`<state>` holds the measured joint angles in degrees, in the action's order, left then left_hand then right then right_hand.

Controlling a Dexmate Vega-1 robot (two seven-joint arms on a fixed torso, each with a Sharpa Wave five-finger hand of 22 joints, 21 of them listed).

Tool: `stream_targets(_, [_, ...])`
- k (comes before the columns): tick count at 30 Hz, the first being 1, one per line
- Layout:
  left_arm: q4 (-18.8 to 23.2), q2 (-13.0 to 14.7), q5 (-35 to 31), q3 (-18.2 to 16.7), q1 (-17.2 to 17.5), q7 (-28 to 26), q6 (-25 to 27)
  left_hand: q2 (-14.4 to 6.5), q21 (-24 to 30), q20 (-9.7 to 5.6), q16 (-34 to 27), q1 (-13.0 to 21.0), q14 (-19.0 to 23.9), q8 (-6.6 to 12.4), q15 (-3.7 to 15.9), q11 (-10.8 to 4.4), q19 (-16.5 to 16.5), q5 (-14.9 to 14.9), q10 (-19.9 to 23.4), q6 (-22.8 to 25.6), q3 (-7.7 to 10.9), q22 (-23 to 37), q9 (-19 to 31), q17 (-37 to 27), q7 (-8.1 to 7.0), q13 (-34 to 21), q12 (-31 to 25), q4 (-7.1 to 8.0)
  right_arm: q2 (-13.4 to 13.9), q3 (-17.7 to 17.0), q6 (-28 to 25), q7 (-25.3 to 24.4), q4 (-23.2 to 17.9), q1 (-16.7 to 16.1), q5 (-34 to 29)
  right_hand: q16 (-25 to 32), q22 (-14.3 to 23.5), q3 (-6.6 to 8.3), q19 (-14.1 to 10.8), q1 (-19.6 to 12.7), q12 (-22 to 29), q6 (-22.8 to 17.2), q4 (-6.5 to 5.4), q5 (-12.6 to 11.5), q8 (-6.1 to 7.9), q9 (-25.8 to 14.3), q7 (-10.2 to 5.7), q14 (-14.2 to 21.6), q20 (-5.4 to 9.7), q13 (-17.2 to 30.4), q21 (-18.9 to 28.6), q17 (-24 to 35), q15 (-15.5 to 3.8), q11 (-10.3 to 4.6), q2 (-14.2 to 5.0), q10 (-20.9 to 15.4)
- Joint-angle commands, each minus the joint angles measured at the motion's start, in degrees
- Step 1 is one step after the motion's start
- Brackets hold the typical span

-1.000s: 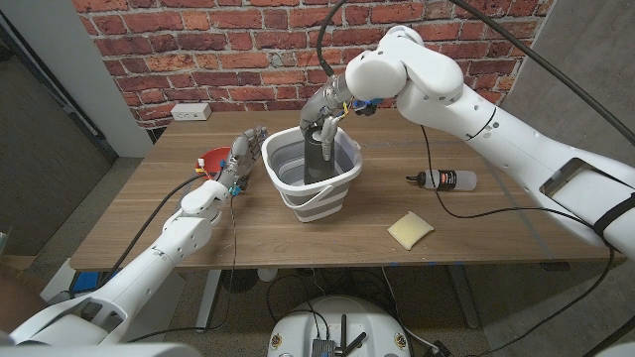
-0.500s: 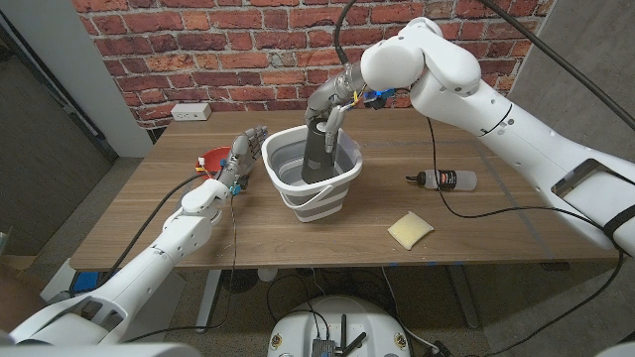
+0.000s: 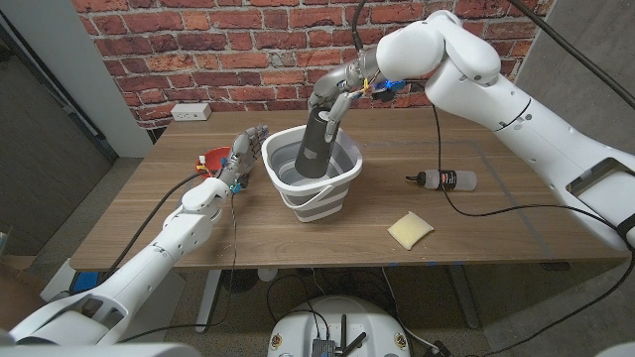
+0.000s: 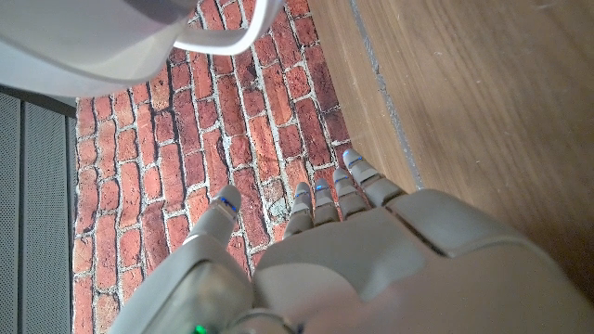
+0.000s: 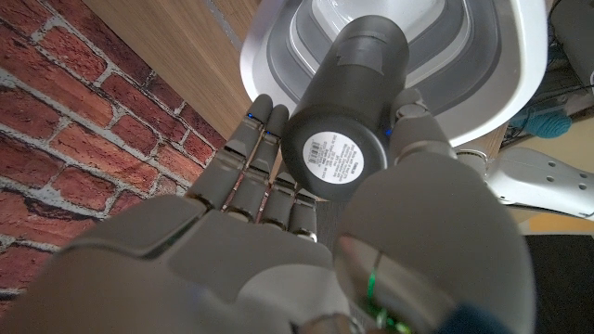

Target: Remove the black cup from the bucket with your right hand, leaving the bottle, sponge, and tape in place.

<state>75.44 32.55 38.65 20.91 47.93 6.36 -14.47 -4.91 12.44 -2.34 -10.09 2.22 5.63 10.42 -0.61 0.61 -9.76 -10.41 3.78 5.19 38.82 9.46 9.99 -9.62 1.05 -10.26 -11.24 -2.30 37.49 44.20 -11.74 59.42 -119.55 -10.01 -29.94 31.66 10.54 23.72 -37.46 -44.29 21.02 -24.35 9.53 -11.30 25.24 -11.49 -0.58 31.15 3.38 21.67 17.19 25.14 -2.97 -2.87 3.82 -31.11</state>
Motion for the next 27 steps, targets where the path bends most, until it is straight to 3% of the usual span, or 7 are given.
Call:
stream_targets(1, [-0.57, 0.17, 0.03, 0.18, -0.71, 0.59, 0.76, -2.91, -0.14, -2.31, -0.06, -0.57, 0.2, 0.08, -0.06, 0.08, -0.47, -0.03, 0.05, 0.05, 0.24, 0.13, 0.2, -0.11, -0.38, -0.11, 0.11, 0.12, 3.43, -2.79, -2.65, -4.56, -1.24, -0.86, 6.78, 0.32, 0.24, -0.05, -0.54, -1.23, 0.31, -2.98, -0.37, -0.24, 1.33, -0.37, -1.73, 0.49, 0.62, 0.21, 0.07, 0.31, -7.5, -2.8, -1.42, -3.23])
stream_targets(17, [0.56, 0.58, -0.05, 0.01, -0.26, -0.07, 1.18, -2.89, -0.38, -2.3, -0.03, -0.55, 0.15, 0.11, -0.09, 0.16, -0.63, -0.03, 0.01, 0.12, 0.31, 0.14, 0.2, -0.1, -0.32, -0.11, 0.12, 0.12, 8.73, -7.8, -4.53, -13.48, -1.44, -4.82, 17.65, 0.51, 0.27, -0.23, -0.49, -1.17, 0.08, -3.26, -0.52, -0.33, 1.4, -0.36, -1.81, 0.54, 0.79, 0.34, 0.04, 0.67, -7.41, -2.77, -1.67, -3.29])
stream_targets(27, [1.7, 0.84, -0.05, -0.02, 0.38, -0.77, 1.71, -2.86, -0.55, -2.27, -0.06, -0.55, 0.23, 0.09, -0.02, 0.2, -0.7, -0.02, -0.02, 0.06, 0.35, 0.14, 0.2, -0.1, -0.34, -0.11, 0.13, 0.12, 10.98, -11.48, -2.25, -19.39, 1.33, -8.81, 27.59, 0.81, 0.28, -0.41, -0.53, -1.27, 0.02, -3.68, -0.47, -0.4, 1.54, -0.35, -1.62, 0.81, 0.95, 0.36, 0.06, 0.96, -7.35, -2.72, -1.69, -3.63])
